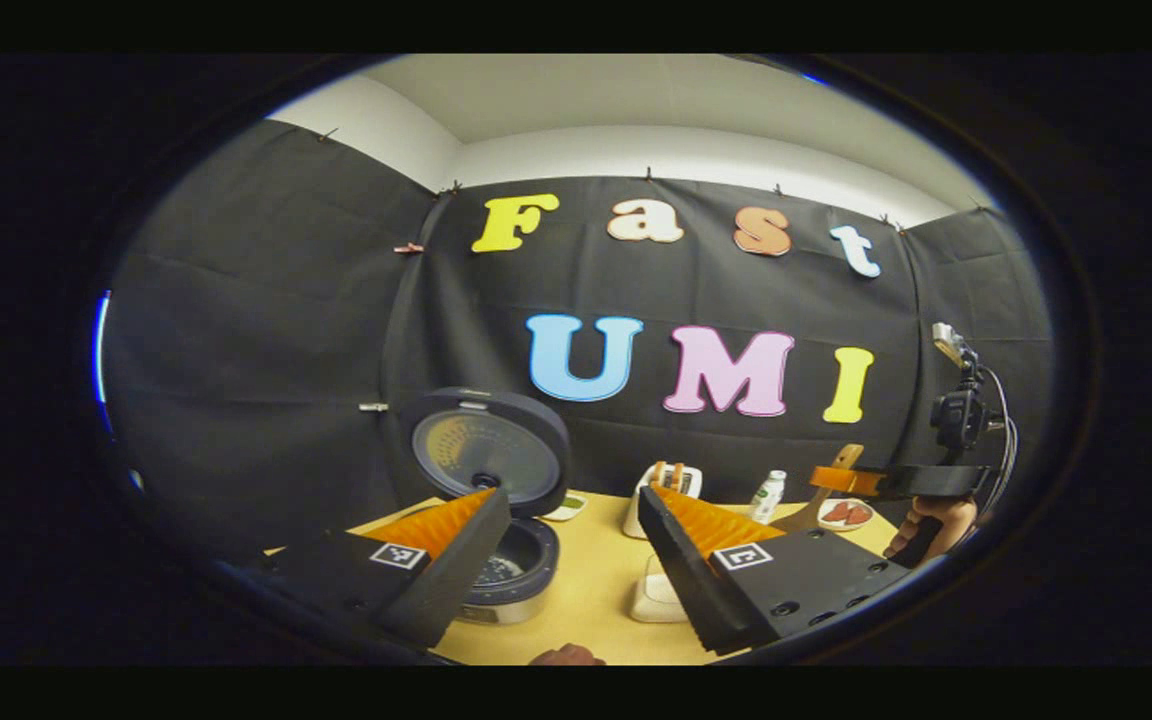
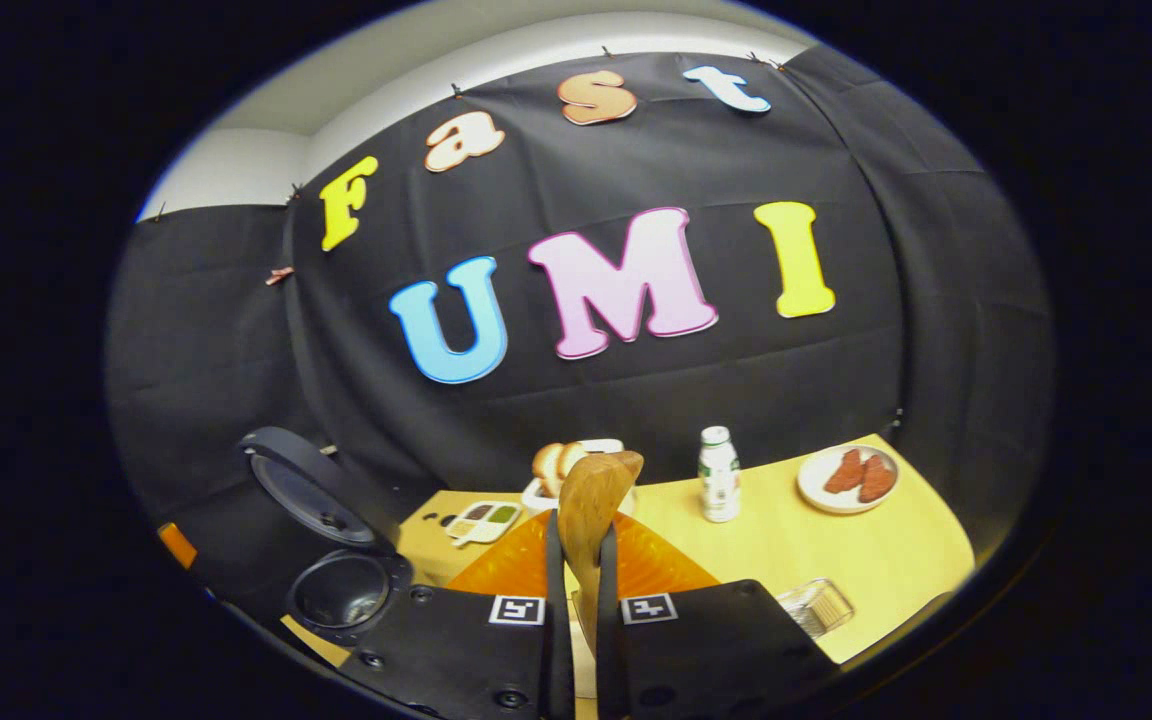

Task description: Close the left gripper, press the button to open the rice cooker; take a wooden spoon from the chopstick holder with the right hand, scoop a spoonful of rice and pour it into the rice cooker, then put the wooden spoon back into the chopstick holder.

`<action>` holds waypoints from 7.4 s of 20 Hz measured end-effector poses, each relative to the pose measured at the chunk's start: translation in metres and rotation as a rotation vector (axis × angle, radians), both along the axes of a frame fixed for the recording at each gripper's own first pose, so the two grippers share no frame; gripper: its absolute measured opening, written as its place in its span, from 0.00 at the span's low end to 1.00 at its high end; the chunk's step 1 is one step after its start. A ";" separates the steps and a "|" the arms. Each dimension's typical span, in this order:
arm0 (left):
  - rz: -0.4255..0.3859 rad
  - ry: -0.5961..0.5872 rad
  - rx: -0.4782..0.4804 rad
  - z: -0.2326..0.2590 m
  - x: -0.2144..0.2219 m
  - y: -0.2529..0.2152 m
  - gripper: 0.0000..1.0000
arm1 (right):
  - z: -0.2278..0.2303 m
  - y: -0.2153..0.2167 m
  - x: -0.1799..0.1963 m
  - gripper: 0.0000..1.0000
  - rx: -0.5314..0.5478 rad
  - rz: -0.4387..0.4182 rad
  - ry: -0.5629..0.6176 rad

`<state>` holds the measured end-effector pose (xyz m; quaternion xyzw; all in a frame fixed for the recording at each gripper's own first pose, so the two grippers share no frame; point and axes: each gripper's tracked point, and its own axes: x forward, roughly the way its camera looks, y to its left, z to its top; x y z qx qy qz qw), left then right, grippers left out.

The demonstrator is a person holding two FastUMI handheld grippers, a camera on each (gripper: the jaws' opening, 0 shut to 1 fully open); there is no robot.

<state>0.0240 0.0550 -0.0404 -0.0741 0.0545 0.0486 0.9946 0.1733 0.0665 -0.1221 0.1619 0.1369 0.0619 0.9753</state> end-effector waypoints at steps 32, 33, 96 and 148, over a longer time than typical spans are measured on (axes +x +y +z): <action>-0.046 0.014 0.045 0.001 0.006 -0.051 0.84 | -0.104 -0.162 -0.010 0.34 -0.105 -0.303 0.251; -0.046 0.013 0.045 0.001 0.007 -0.049 0.84 | -0.100 -0.159 -0.012 0.42 -0.103 -0.296 0.242; 0.090 0.150 0.118 -0.055 0.092 0.135 0.93 | -0.016 0.005 -0.052 0.54 -0.184 0.032 0.029; 0.073 0.145 0.163 -0.112 0.042 0.082 0.89 | -0.009 -0.002 -0.073 0.55 -0.152 0.050 0.029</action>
